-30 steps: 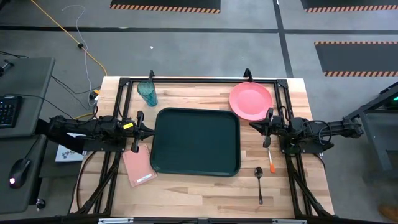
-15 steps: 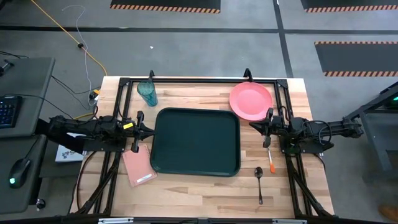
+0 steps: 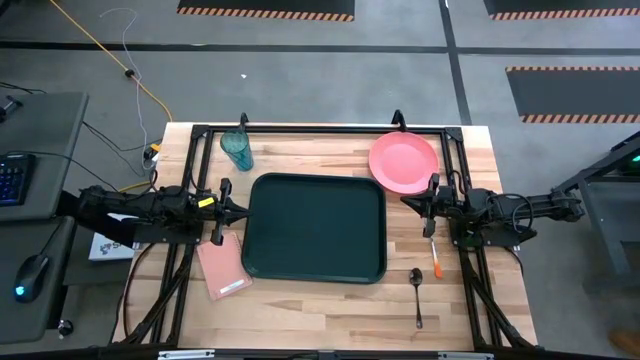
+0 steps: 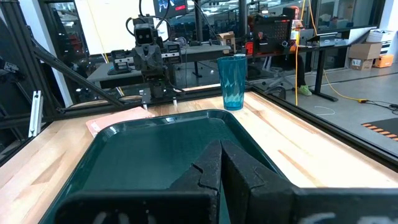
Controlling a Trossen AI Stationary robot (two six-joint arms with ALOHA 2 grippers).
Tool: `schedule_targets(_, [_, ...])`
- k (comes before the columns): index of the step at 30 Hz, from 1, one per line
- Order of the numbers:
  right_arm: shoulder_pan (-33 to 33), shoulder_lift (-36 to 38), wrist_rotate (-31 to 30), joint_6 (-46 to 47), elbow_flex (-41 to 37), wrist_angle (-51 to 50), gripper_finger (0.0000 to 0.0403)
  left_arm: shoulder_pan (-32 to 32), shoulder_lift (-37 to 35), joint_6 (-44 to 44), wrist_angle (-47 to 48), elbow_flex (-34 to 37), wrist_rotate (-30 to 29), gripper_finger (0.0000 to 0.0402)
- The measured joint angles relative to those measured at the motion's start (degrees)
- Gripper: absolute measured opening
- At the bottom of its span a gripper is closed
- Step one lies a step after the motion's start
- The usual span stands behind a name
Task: Pick and place plate/cup/fork/spoon on tray
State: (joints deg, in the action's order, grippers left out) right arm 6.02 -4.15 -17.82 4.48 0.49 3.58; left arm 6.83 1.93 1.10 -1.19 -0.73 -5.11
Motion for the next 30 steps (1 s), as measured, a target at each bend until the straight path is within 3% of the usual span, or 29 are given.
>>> schedule_targets(13, [0.0,0.0,0.0,0.0,0.0,0.0,0.0000,0.0,0.0,0.0,-0.7,0.0,0.0,0.0003])
schedule_targets(20, [0.0,0.0,0.0,0.0,0.0,0.0,0.0000,0.0,0.0,-0.5,-13.4,0.0,-1.3,0.0003])
schedule_targets(25, [0.0,0.0,0.0,0.0,0.0,0.0,0.0000,-0.1,3.3,1.7,-23.2,-0.8,-9.8,0.0011])
schedule_targets(28, [0.0,0.0,0.0,0.0,0.0,0.0,0.0000,-0.1,7.9,3.0,-20.7,-6.0,-17.0,0.0036])
schedule_targets(30, [0.0,0.0,0.0,0.0,0.0,0.0,0.0000,-0.7,11.9,3.0,-14.2,-11.7,-22.8,0.0062])
